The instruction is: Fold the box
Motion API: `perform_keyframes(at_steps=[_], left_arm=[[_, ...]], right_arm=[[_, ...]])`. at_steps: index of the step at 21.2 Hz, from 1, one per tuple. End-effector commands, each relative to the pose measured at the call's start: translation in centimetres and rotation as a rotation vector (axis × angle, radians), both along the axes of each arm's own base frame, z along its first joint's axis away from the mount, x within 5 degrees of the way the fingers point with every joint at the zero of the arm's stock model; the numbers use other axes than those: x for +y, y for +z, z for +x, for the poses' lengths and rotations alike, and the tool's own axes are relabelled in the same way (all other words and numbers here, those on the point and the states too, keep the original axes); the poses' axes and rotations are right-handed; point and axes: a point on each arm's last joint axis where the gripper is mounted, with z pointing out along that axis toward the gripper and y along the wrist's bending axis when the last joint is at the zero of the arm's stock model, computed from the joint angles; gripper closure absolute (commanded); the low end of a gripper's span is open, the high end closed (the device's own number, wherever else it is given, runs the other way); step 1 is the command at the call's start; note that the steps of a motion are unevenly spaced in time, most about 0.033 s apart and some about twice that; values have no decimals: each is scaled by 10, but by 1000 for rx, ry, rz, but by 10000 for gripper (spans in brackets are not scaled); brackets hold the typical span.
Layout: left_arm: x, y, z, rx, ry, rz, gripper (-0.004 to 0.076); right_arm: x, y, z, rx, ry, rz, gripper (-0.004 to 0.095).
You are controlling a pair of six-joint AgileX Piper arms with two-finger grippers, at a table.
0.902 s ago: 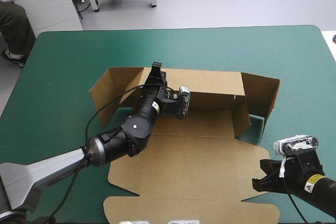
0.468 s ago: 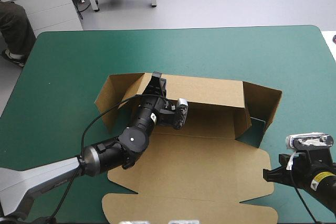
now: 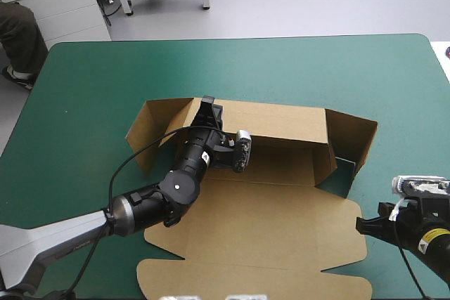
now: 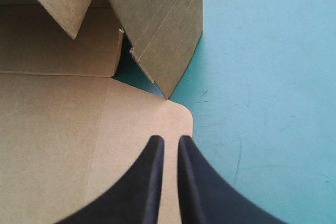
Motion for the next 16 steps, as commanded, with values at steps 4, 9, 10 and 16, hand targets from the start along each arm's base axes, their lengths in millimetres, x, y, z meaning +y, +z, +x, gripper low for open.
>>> perform_keyframes(at_steps=[4,9,10,16], left_arm=[[7,16,-2,-31,65,-89,734],[7,16,-2,-32,64,-89,734],[7,16,-2,-32,64,-89,734],[7,16,-2,-39,67,-86,734]], right_arm=[[0,14,4,-83,-36,54,324],[1,38,15,-121,-77,71,103],[1,44,20,-128,-87,61,103],[14,80,89,-80,-141,-30,103]])
